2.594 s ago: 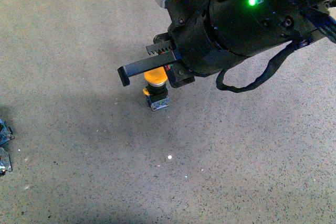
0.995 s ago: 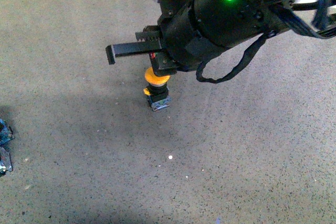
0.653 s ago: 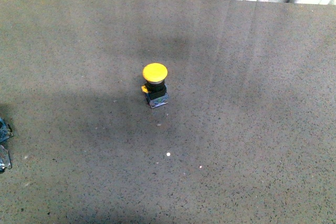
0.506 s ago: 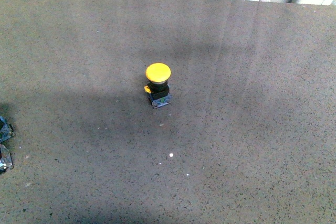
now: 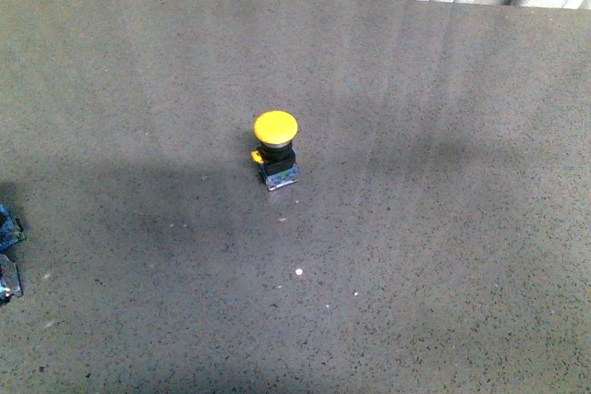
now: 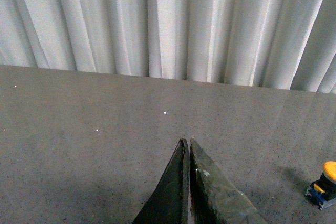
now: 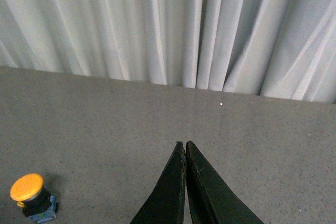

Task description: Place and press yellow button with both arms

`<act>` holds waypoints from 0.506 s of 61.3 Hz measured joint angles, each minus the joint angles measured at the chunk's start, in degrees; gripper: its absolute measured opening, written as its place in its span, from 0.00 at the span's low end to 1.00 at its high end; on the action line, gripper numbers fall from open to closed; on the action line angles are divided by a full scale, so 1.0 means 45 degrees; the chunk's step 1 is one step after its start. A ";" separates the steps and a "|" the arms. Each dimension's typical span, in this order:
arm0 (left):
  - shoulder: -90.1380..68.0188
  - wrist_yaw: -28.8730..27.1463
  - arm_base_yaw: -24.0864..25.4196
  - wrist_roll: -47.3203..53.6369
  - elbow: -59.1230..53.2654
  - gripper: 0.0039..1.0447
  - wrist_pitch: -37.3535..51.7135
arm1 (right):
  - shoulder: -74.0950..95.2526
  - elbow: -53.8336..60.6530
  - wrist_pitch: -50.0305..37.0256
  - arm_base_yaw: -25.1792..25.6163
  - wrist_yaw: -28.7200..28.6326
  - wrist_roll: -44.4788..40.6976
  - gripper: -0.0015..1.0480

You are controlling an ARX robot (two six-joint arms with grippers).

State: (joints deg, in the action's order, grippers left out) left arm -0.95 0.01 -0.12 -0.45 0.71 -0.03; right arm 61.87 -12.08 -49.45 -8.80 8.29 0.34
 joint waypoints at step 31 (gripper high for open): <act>0.0000 -0.0005 0.0005 0.0000 0.0000 0.01 0.0000 | -0.3774 0.2103 0.1564 0.1909 -0.1758 -0.0005 0.01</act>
State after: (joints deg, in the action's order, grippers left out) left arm -0.95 -0.01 -0.10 -0.45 0.71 -0.03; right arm 44.88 -2.61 -42.41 -0.21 0.38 0.32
